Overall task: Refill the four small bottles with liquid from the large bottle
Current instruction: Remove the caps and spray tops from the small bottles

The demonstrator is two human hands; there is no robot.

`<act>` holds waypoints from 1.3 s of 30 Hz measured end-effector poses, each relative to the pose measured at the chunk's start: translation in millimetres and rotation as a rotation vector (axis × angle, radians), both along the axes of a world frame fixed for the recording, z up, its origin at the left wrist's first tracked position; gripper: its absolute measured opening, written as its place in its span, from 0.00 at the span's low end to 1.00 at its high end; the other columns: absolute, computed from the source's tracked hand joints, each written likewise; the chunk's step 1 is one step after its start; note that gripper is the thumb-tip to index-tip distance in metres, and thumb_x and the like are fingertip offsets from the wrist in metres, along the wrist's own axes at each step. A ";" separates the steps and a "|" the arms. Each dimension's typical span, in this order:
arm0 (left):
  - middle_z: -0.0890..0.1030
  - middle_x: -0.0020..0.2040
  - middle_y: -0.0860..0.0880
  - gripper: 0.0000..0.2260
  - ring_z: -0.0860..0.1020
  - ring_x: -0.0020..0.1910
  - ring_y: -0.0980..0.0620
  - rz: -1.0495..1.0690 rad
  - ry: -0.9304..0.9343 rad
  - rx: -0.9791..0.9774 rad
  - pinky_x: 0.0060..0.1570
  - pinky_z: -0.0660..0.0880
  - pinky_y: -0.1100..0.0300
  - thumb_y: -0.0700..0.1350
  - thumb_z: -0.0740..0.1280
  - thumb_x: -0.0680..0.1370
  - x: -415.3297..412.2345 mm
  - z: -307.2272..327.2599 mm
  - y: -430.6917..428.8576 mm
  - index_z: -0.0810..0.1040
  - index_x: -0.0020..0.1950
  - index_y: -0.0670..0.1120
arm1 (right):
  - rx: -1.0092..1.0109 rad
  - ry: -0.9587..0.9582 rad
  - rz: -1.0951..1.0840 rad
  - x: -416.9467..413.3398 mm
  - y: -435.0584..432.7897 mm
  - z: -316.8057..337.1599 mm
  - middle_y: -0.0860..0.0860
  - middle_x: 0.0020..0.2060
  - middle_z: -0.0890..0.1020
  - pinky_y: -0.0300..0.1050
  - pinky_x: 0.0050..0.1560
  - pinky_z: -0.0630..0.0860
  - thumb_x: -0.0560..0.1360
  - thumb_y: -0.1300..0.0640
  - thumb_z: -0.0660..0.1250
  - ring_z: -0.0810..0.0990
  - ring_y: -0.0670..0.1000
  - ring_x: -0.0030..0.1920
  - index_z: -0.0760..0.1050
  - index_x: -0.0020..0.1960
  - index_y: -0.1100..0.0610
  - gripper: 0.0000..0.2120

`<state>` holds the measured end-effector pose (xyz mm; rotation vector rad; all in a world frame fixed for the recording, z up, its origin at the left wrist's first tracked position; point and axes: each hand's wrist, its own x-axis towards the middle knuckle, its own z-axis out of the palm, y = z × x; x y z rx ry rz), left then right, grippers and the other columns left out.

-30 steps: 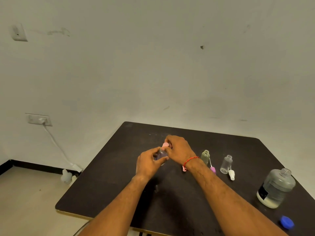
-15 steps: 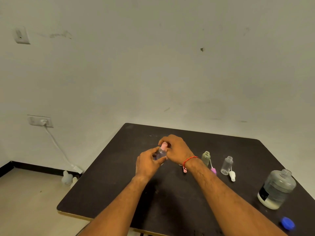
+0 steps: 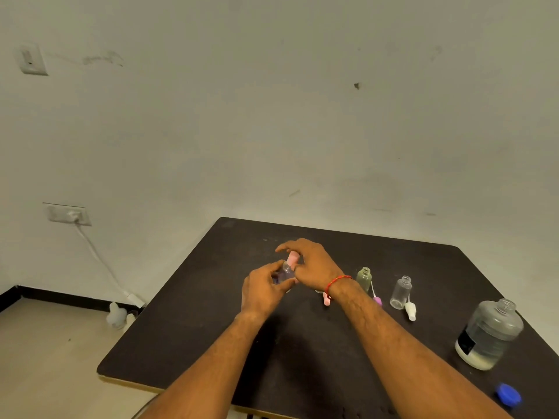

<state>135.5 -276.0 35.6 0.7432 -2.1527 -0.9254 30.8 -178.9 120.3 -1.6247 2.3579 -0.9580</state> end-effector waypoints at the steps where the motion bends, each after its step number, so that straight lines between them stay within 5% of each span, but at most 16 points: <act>1: 0.85 0.51 0.58 0.19 0.82 0.49 0.60 -0.002 -0.001 0.010 0.51 0.82 0.58 0.55 0.77 0.73 -0.5 0.5 0.9 0.83 0.63 0.55 | -0.012 -0.003 -0.011 -0.4 -0.1 -0.4 0.48 0.54 0.78 0.41 0.57 0.75 0.73 0.59 0.70 0.76 0.47 0.54 0.76 0.61 0.45 0.19; 4: 0.84 0.47 0.59 0.14 0.82 0.47 0.60 -0.012 0.002 0.015 0.49 0.82 0.58 0.53 0.77 0.73 -2.3 1.3 2.7 0.84 0.59 0.56 | 0.005 0.043 -0.112 -1.6 -2.0 0.1 0.48 0.51 0.79 0.43 0.52 0.77 0.73 0.51 0.71 0.78 0.48 0.49 0.76 0.58 0.49 0.14; 8: 0.85 0.52 0.57 0.19 0.81 0.49 0.59 -0.020 -0.014 0.013 0.52 0.81 0.60 0.55 0.77 0.73 -4.6 0.5 1.1 0.82 0.63 0.55 | 0.034 0.101 -0.158 -1.2 -2.4 1.1 0.49 0.44 0.82 0.45 0.47 0.78 0.74 0.55 0.68 0.79 0.50 0.45 0.78 0.46 0.51 0.02; 12: 0.85 0.54 0.60 0.25 0.81 0.51 0.62 -0.011 -0.028 0.019 0.53 0.82 0.57 0.63 0.75 0.71 -7.0 -5.8 -4.6 0.81 0.66 0.57 | -0.047 0.087 -0.151 -4.6 1.1 5.3 0.49 0.48 0.82 0.45 0.50 0.78 0.73 0.59 0.67 0.79 0.49 0.48 0.77 0.49 0.50 0.07; 18: 0.84 0.57 0.57 0.23 0.81 0.53 0.58 0.003 -0.041 0.090 0.54 0.79 0.59 0.59 0.76 0.72 -16.7 -6.3 -10.3 0.79 0.66 0.56 | -0.212 -0.069 -0.253 -15.2 12.3 4.4 0.46 0.37 0.81 0.38 0.42 0.77 0.70 0.59 0.73 0.79 0.44 0.40 0.76 0.43 0.50 0.07; 23: 0.83 0.62 0.53 0.24 0.81 0.59 0.54 0.008 -0.090 0.120 0.59 0.78 0.54 0.57 0.75 0.75 -29.7 -10.0 -13.5 0.76 0.69 0.55 | -0.305 -0.201 -0.318 -22.4 21.4 -7.0 0.46 0.40 0.83 0.35 0.44 0.78 0.69 0.59 0.76 0.81 0.44 0.42 0.79 0.46 0.50 0.10; 39: 0.82 0.65 0.50 0.24 0.80 0.63 0.51 0.042 -0.163 0.163 0.63 0.77 0.51 0.54 0.73 0.77 -47.7 -30.1 -23.0 0.74 0.72 0.52 | -0.279 -0.232 -0.406 -22.9 19.8 -51.8 0.45 0.42 0.83 0.25 0.40 0.73 0.71 0.63 0.73 0.80 0.39 0.43 0.82 0.51 0.51 0.10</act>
